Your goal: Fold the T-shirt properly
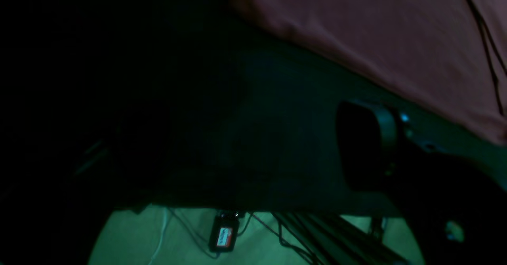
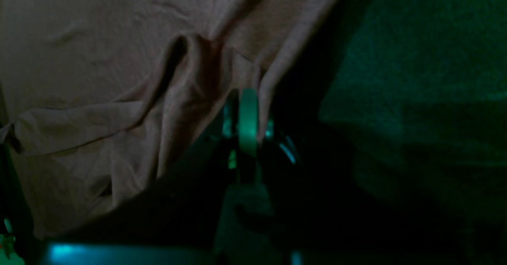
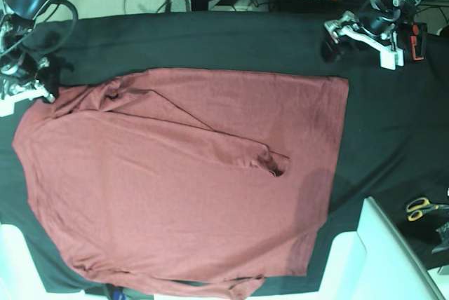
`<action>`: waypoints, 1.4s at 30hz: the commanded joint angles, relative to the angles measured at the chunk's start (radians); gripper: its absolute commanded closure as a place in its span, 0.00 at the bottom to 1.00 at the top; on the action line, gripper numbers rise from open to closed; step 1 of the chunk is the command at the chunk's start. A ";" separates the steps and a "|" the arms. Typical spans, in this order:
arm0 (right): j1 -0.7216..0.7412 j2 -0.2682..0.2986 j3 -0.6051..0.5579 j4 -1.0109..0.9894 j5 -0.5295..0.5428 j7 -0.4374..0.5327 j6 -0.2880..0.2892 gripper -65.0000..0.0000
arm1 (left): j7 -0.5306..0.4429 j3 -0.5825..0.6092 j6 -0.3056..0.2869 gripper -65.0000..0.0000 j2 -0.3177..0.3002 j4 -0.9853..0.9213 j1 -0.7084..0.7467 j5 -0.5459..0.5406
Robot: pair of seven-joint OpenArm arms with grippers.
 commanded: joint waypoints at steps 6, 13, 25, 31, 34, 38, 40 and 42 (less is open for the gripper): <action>-0.001 0.006 -0.003 0.006 -0.008 -0.014 -0.001 0.99 | -0.017 -0.008 -0.015 0.00 -0.013 -0.076 -0.076 -0.015; -0.002 0.009 -0.003 0.006 -0.008 -0.014 -0.001 0.99 | -0.016 -0.049 -0.015 0.00 -0.010 -0.145 -0.149 -0.006; -0.002 0.009 -0.002 0.009 -0.008 -0.050 -0.001 0.99 | -0.017 -0.040 -0.014 0.00 -0.012 -0.289 -0.252 -0.004; -0.002 0.009 0.001 0.008 -0.008 -0.050 -0.001 0.99 | -0.017 -0.038 -0.014 0.00 -0.009 -0.338 -0.281 -0.004; -0.002 0.009 0.001 0.008 -0.008 -0.050 -0.001 0.99 | -0.016 -0.028 -0.014 0.00 -0.007 -0.343 -0.283 -0.004; -0.002 0.009 0.001 0.008 -0.008 -0.048 -0.001 0.99 | -0.017 0.014 -0.014 0.24 -0.001 -0.343 -0.281 -0.006; -0.002 0.009 0.001 0.008 -0.008 -0.048 -0.001 0.99 | -0.017 0.009 -0.014 0.36 0.007 -0.343 -0.283 -0.006; -0.002 0.009 0.001 0.008 -0.008 -0.048 -0.001 0.99 | -0.017 0.009 -0.014 0.43 0.008 -0.343 -0.283 -0.006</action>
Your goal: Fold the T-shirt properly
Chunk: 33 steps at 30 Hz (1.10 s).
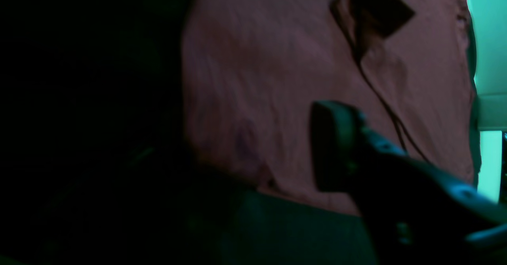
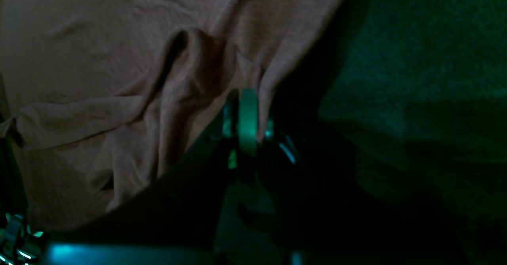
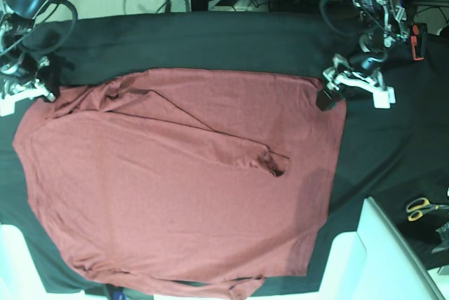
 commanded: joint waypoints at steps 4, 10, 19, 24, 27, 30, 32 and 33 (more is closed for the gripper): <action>0.002 0.010 0.001 0.006 -0.016 -0.027 -0.001 0.99 | 0.066 0.004 0.025 0.64 0.001 -0.005 0.008 0.040; -0.007 0.008 0.002 0.009 -0.016 -0.027 -0.001 0.99 | 0.070 0.006 0.025 1.00 -0.001 0.020 0.015 0.033; -0.048 0.002 0.004 0.095 -0.015 -0.027 -0.001 1.00 | 0.072 0.003 0.025 1.00 -0.005 0.149 0.095 0.032; -0.090 -0.036 0.001 0.237 -0.018 -0.028 -0.006 1.00 | 0.072 0.003 0.025 1.00 -0.005 0.183 0.123 0.032; -0.104 -0.036 -0.002 0.270 -0.016 -0.030 -0.007 1.00 | 0.072 0.003 0.025 1.00 -0.005 0.206 0.138 0.032; -0.105 -0.033 0.004 0.276 -0.015 -0.068 -0.007 1.00 | 0.099 0.001 0.025 1.00 -0.016 0.239 0.159 0.032; -0.105 -0.030 0.004 0.276 -0.015 -0.079 -0.007 1.00 | 0.153 0.001 0.025 1.00 -0.030 0.264 0.161 0.032; -0.105 -0.030 0.004 0.276 -0.015 -0.081 -0.007 1.00 | 0.170 0.000 0.025 1.00 -0.031 0.279 0.161 0.032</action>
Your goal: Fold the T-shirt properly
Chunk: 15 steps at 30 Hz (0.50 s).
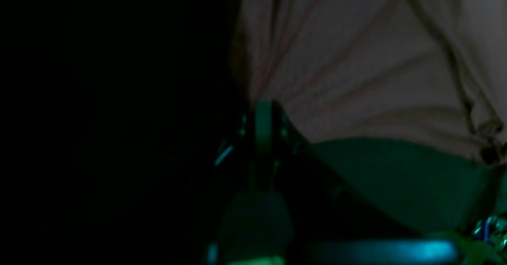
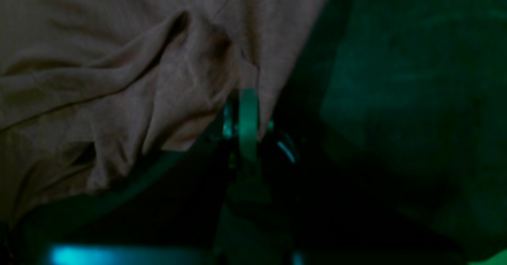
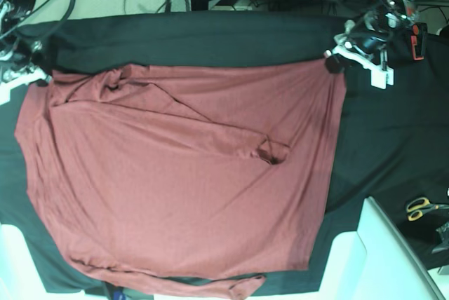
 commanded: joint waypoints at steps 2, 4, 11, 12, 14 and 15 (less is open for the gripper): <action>0.011 0.017 0.005 0.029 0.010 0.010 0.005 1.00 | 0.011 -0.043 -0.003 1.00 -0.008 0.053 0.004 -0.015; -0.003 0.014 0.005 0.057 0.010 0.008 0.005 1.00 | 0.045 -0.084 -0.003 1.00 -0.007 0.082 0.004 -0.015; -0.001 0.013 -0.003 0.144 0.005 -0.073 -0.037 1.00 | 0.095 -0.126 -0.004 1.00 -0.013 0.120 0.003 -0.015; 0.011 0.013 -0.003 0.144 0.005 -0.088 -0.061 1.00 | 0.098 -0.126 -0.004 1.00 -0.013 0.120 0.001 -0.015; 0.022 0.013 -0.004 0.144 0.005 -0.105 -0.097 1.00 | 0.111 -0.124 -0.004 1.00 -0.010 0.120 -0.003 -0.015; 0.027 0.013 -0.004 0.144 0.005 -0.114 -0.107 1.00 | 0.111 -0.124 -0.004 1.00 -0.007 0.120 -0.003 -0.015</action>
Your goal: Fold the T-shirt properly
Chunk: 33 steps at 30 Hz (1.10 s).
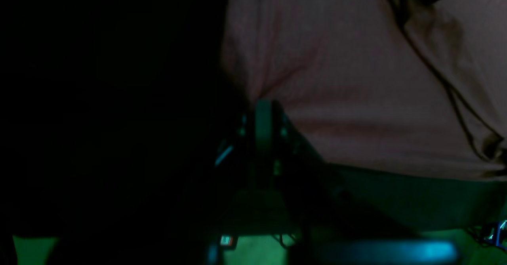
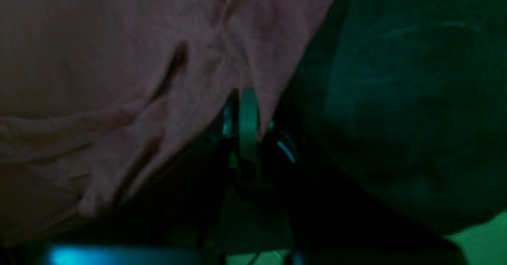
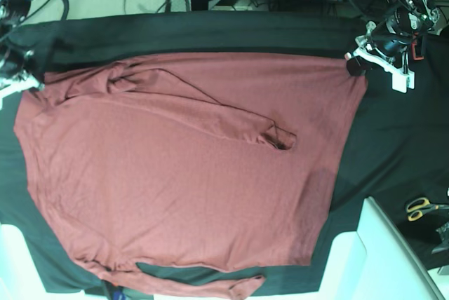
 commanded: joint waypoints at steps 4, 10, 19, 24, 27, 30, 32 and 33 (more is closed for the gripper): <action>0.025 0.016 0.000 0.020 0.009 -0.025 -0.078 1.00 | -0.014 -0.005 0.001 1.00 -0.010 0.019 -0.001 -0.010; 0.057 0.024 -0.055 0.020 0.007 -0.056 -0.152 1.00 | 0.056 -0.008 0.001 1.00 -0.010 0.016 -0.038 -0.007; 0.123 0.024 -0.153 0.009 0.007 -0.055 -0.290 1.00 | 0.088 0.002 0.089 1.00 -0.008 0.008 -0.129 -0.009; 0.200 0.037 -0.184 -0.061 -0.039 -0.062 -0.327 1.00 | 0.088 0.071 0.135 1.00 -0.013 -0.009 -0.176 -0.007; 0.238 0.043 -0.184 -0.130 -0.053 -0.051 -0.340 1.00 | 0.088 0.097 0.178 1.00 -0.013 -0.056 -0.211 -0.009; 0.278 0.070 -0.184 -0.175 -0.056 -0.051 -0.340 1.00 | 0.088 0.100 0.181 1.00 -0.013 -0.096 -0.247 -0.009; 0.310 0.083 -0.184 -0.219 -0.056 -0.051 -0.342 1.00 | 0.088 0.100 0.182 1.00 -0.013 -0.118 -0.271 -0.007; 0.326 0.088 -0.184 -0.239 -0.056 -0.051 -0.343 1.00 | 0.088 0.100 0.182 1.00 -0.013 -0.129 -0.285 -0.006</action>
